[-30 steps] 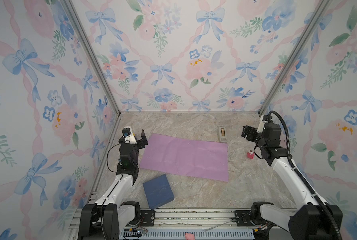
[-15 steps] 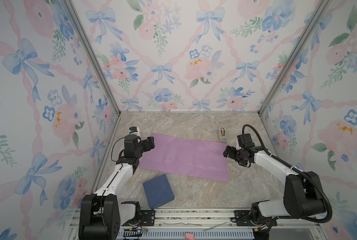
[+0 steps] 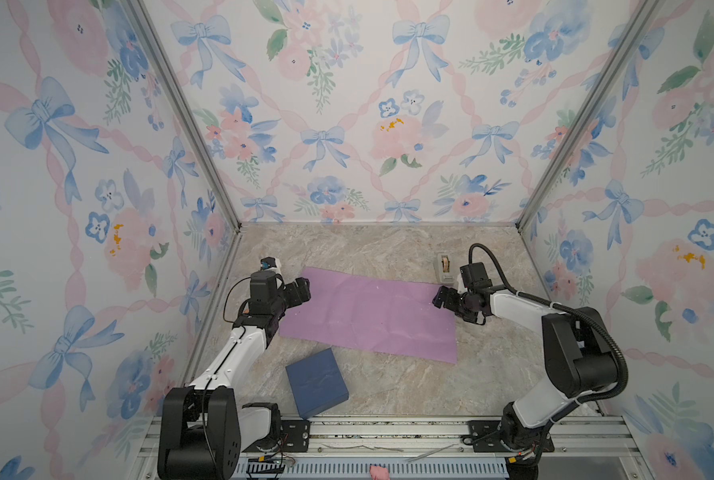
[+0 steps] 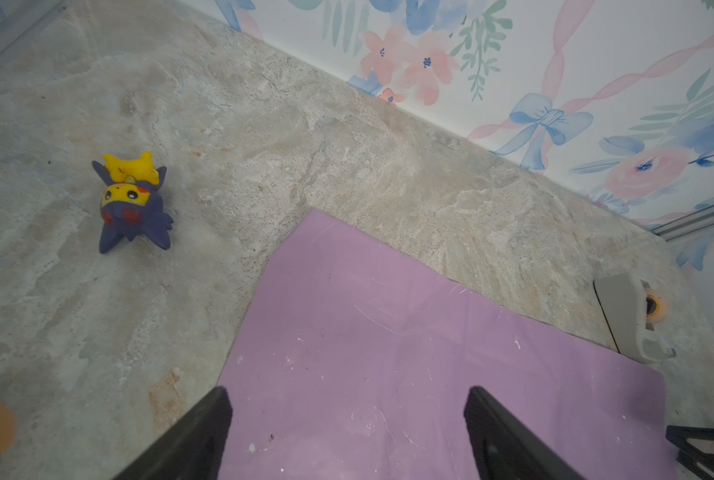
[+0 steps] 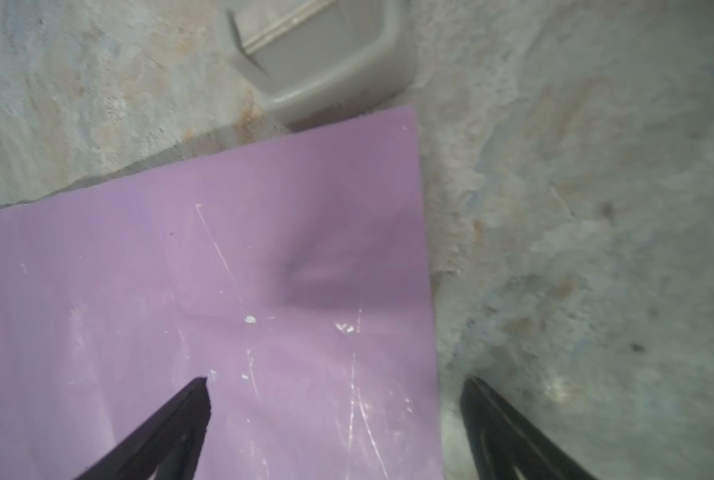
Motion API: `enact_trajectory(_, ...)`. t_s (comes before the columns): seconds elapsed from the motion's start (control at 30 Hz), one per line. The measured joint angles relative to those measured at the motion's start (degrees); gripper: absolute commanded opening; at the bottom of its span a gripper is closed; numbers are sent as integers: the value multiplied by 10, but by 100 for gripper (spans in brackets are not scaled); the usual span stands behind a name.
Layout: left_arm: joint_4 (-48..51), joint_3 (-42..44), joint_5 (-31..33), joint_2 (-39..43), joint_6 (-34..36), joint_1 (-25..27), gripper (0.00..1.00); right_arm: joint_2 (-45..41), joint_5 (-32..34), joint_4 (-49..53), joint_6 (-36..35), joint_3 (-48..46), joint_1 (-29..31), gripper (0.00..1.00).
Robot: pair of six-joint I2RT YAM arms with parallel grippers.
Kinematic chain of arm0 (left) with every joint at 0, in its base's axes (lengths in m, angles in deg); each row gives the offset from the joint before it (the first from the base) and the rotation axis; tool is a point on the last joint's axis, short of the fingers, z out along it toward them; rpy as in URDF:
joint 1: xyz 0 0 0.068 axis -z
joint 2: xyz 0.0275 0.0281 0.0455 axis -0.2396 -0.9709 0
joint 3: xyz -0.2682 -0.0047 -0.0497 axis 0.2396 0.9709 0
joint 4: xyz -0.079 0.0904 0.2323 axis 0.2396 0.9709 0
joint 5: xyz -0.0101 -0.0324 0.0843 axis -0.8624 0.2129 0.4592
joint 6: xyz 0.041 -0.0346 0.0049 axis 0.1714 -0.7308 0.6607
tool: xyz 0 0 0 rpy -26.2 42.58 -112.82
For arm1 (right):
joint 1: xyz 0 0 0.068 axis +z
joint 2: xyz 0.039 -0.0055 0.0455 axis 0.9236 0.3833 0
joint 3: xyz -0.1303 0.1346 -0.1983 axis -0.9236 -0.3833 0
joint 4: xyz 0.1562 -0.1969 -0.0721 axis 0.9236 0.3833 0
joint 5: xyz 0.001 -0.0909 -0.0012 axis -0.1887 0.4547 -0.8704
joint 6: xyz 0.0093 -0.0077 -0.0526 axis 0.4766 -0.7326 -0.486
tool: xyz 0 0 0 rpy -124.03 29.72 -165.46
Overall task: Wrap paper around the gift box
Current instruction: 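Raise both arms and move both grippers toward the dark blue box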
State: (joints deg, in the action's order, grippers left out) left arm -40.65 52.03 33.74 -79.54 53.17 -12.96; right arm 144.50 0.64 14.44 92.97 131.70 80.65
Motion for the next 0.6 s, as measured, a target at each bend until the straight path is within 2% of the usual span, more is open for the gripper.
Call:
enact_trajectory(0.37, 52, -13, 0, -4, -21, -2, 88, 85, -26, -42, -9, 87, 4, 95)
enact_trajectory(0.6, 129, -52, 8, 7, -44, -2, 85, 115, -35, -42, -20, 130, 11, 97)
